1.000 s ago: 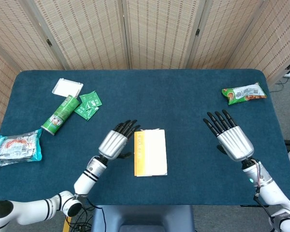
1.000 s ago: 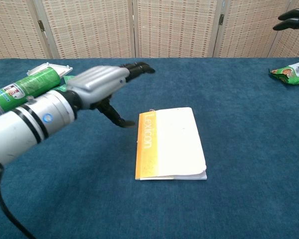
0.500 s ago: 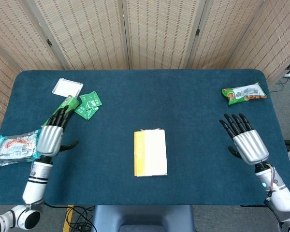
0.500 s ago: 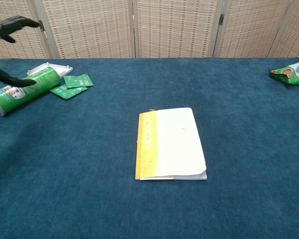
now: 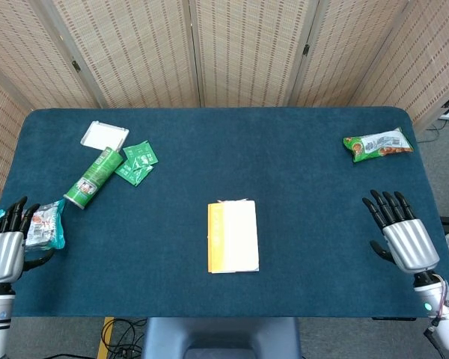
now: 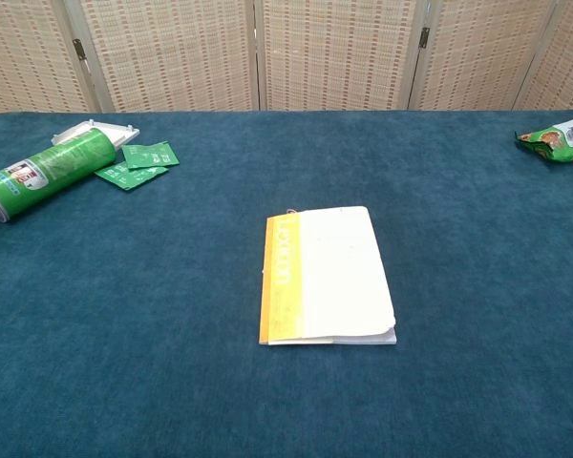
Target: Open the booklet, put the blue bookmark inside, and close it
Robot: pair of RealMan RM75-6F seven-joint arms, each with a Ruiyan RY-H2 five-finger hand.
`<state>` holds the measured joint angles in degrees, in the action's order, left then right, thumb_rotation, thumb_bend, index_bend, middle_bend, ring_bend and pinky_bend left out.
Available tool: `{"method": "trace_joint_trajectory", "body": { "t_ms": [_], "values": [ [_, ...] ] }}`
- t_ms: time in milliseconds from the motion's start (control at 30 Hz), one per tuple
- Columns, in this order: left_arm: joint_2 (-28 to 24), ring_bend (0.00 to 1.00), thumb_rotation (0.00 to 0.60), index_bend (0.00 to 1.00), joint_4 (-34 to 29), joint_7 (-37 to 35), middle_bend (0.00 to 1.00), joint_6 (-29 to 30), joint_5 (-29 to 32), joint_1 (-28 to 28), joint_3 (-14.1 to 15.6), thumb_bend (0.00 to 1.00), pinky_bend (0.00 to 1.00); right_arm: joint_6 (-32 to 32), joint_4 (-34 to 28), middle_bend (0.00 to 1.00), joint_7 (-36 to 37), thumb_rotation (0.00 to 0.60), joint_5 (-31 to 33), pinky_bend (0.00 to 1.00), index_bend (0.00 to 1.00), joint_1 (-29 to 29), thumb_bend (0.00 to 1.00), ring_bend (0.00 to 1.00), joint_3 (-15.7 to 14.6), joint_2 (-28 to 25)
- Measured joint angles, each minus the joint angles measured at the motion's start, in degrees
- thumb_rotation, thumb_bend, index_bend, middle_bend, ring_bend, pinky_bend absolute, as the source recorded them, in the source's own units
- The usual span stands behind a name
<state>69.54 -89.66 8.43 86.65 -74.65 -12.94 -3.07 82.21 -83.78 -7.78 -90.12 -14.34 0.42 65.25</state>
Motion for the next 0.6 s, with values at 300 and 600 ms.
{"method": "trace_joint_trajectory", "body": {
  "t_ms": [300, 600],
  "values": [
    [0.2, 0.0, 0.6, 0.14, -2.1, 0.5, 0.0, 3.6, -3.0, 4.5, 2.2, 0.2, 0.19, 4.1, -3.3, 0.0, -2.6, 0.6, 0.2, 0.0, 0.0, 4.2, 0.18, 0.0, -0.8, -1.1],
    [0.7, 0.0, 0.6, 0.14, -3.3, 1.1, 0.0, 3.7, -4.5, 5.8, 2.0, 0.2, 0.19, 5.6, -6.5, 0.0, -4.9, 0.6, 0.8, 0.0, 0.0, 7.3, 0.18, 0.0, -1.3, -2.0]
  ]
}}
